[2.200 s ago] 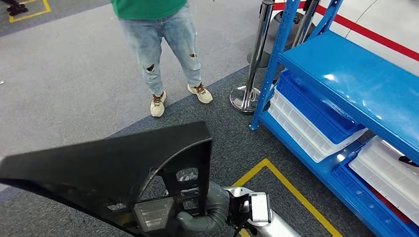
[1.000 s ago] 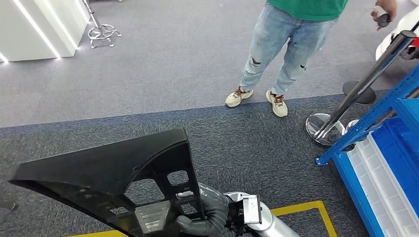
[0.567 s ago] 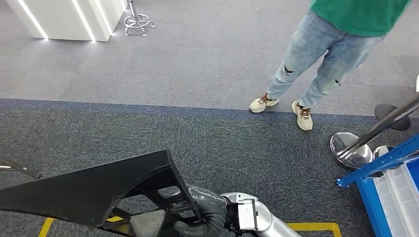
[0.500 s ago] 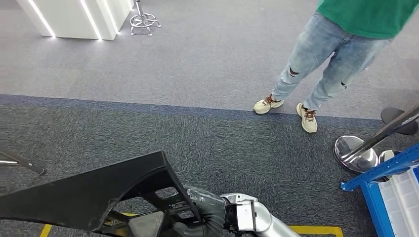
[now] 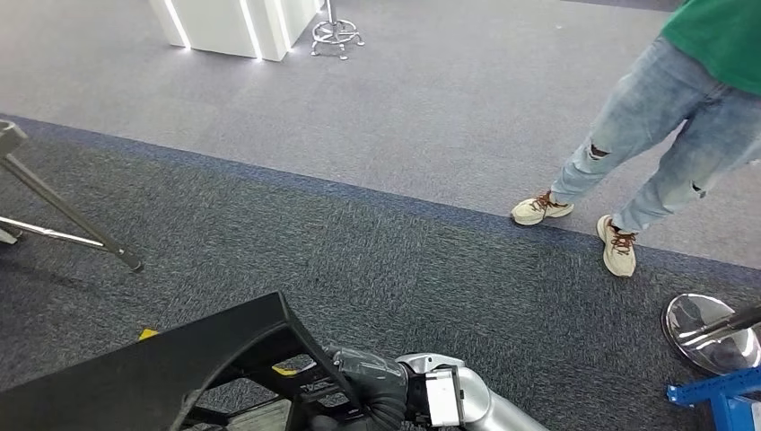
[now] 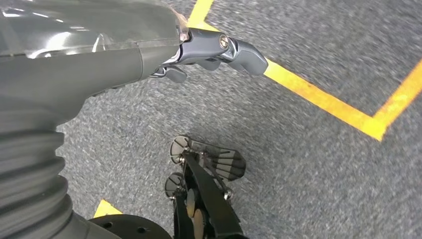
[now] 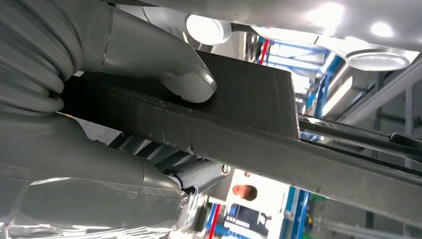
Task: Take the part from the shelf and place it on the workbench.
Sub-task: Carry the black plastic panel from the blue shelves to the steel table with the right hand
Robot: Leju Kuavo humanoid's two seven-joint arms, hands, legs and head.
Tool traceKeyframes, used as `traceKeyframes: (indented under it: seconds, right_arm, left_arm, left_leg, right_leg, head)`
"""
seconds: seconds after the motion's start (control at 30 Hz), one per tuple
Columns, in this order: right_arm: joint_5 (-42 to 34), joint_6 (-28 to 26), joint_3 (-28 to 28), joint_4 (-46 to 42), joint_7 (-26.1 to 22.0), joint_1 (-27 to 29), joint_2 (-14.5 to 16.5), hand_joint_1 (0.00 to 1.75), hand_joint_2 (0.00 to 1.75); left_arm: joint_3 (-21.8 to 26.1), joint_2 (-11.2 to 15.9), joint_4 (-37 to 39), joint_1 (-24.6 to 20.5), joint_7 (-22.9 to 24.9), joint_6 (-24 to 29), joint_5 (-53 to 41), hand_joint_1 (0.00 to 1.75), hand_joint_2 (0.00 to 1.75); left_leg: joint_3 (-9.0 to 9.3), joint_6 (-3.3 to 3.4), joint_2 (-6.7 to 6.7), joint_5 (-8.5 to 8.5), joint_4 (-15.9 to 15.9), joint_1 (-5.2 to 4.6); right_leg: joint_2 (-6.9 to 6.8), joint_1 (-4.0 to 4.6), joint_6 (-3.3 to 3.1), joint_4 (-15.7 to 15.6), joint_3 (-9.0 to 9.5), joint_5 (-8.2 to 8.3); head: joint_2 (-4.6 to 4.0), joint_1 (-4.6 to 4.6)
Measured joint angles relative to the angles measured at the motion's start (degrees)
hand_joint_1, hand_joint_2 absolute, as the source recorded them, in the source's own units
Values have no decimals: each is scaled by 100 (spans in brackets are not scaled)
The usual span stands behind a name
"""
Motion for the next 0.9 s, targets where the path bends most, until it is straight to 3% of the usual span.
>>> traceKeyframes:
  seconds: [0.07, 0.13, 0.2, 0.33, 0.4, 0.47, 0.5, 0.53, 0.57, 0.6, 0.63, 0.7, 0.77, 0.8, 0.83, 0.9]
  right_arm:
    - [-1, -7, 4, -40, 2, -1, -3, 175, 175]
    - [-2, -9, 6, -90, 7, -4, -6, 175, 175]
    - [-3, -9, 8, -115, 13, -6, -10, 175, 175]
    - [-3, -9, 13, -125, 16, -7, -11, 175, 175]
    - [-14, -7, 21, -151, 19, -18, -19, 175, 175]
    - [-35, -3, 27, -167, 22, -19, -42, 175, 175]
    - [-46, -2, 27, -162, 22, -13, -57, 175, 175]
    - [-57, 2, 28, -158, 22, -9, -72, 175, 175]
    - [-69, 7, 28, -156, 22, -8, -83, 175, 175]
    - [-81, 11, 29, -156, 22, -10, -90, 175, 175]
    - [-91, 16, 29, -157, 22, -13, -95, 175, 175]
    - [-105, 22, 29, -159, 26, -14, -97, 175, 175]
    - [-112, 26, 29, -162, 45, -11, -99, 175, 175]
    - [-114, 27, 28, -162, 57, -11, -100, 175, 175]
    - [-114, 28, 27, -162, 69, -12, -99, 175, 175]
    - [-116, 28, 21, -161, 78, -5, -94, 175, 175]
  left_arm:
    - [1, 5, -1, 9, -39, -12, -23, 0, 175]
    - [1, 10, -1, -13, -60, -36, -43, 0, 175]
    - [1, 11, -1, -32, -70, -62, -51, 0, 175]
    - [1, 11, -1, -19, -77, -90, -53, 0, 175]
    - [3, 15, -1, -11, -84, -252, -34, 0, 175]
    - [12, 18, 0, -27, -80, -427, -10, 0, 175]
    - [20, 19, 0, -36, -71, -456, -6, 0, 175]
    - [31, 19, 0, -35, -63, -470, -4, 0, 175]
    - [42, 20, 0, -31, -54, -480, -4, 0, 175]
    - [51, 20, 0, -28, -46, -484, -5, 0, 175]
    - [57, 20, 0, -27, -42, -484, -7, 0, 175]
    - [62, 20, -1, -35, -38, -484, -7, 0, 175]
    - [79, 21, -2, -31, -37, -484, 2, 0, 175]
    - [90, 22, -2, -18, -33, -484, 6, 0, 175]
    - [101, 22, -2, -1, -29, -484, 8, 0, 175]
    - [113, 19, -1, 10, -19, -487, 5, 0, 175]
  left_leg:
    - [409, 18, 164, 322, -708, -4]
    - [753, 99, 371, 493, -1326, -54]
    - [818, 176, 416, 494, -1459, -94]
    - [802, 205, 354, 494, -1459, -103]
    - [814, 294, 187, 527, -1507, -82]
    - [823, 378, -32, 566, -1551, -58]
    - [817, 384, -113, 570, -1548, -60]
    - [813, 385, -197, 571, -1543, -61]
    - [812, 384, -281, 571, -1535, -61]
    - [813, 380, -367, 570, -1524, -60]
    - [815, 371, -453, 568, -1512, -58]
    - [792, 321, -611, 565, -1481, -62]
    - [747, 242, -738, 576, -1474, -49]
    - [725, 200, -797, 588, -1484, -34]
    - [710, 171, -773, 582, -1472, -23]
    - [598, 125, -483, 430, -1238, -30]
  right_leg:
    - [-149, 9, 26, 12, 21, -28]
    - [-270, 38, 77, 31, 41, -65]
    - [-332, 61, 113, 40, 48, -83]
    - [-384, 56, 133, 32, 61, -87]
    - [-102, 21, 205, 332, -47, -303]
    - [259, -11, 270, 1080, -394, -700]
    - [295, -12, 273, 1432, -584, -823]
    - [306, -15, 276, 1625, -702, -837]
    - [314, -21, 274, 1607, -720, -738]
    - [335, -32, 267, 1387, -636, -549]
    - [406, -45, 255, 1012, -472, -318]
    - [662, -69, 235, 331, -179, -36]
    - [770, -56, 209, 105, -96, -1]
    - [702, -50, 183, 90, -92, 13]
    - [634, -48, 147, 65, -76, 28]
    - [481, -54, 69, 2, -36, 55]
  head:
    - [0, -1]
    - [0, 4]
    - [0, 12]
    - [0, 14]
    - [0, 16]
    - [0, 18]
    - [0, 17]
    - [0, 17]
    - [0, 17]
    - [0, 17]
    - [0, 17]
    - [-1, 15]
    - [-1, 14]
    - [0, 14]
    - [0, 14]
    - [0, 0]
